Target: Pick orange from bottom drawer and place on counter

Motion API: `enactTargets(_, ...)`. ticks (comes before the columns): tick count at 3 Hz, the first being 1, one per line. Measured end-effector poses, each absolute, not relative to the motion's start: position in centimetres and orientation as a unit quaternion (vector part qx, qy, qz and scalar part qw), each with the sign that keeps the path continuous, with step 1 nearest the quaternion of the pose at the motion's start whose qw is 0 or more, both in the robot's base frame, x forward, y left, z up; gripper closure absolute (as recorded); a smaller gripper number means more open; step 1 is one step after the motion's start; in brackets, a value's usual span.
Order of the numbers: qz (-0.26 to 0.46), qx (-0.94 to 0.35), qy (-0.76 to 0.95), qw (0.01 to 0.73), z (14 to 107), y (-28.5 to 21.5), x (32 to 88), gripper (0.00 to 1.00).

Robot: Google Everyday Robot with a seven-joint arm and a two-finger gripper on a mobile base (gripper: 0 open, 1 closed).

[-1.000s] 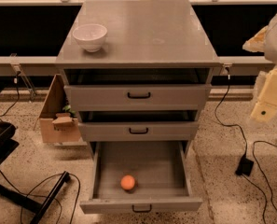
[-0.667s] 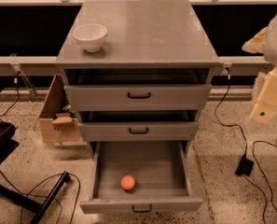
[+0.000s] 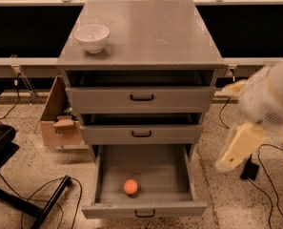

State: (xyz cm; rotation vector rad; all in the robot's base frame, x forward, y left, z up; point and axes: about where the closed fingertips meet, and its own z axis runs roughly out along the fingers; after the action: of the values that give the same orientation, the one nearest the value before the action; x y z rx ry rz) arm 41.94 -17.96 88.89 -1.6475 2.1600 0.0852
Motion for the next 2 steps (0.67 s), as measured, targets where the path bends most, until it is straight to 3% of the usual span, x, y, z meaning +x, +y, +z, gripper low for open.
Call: enactTargets(2, 0.087, -0.576, 0.787, 0.204, 70.9, -14.9, 44.7, 0.00)
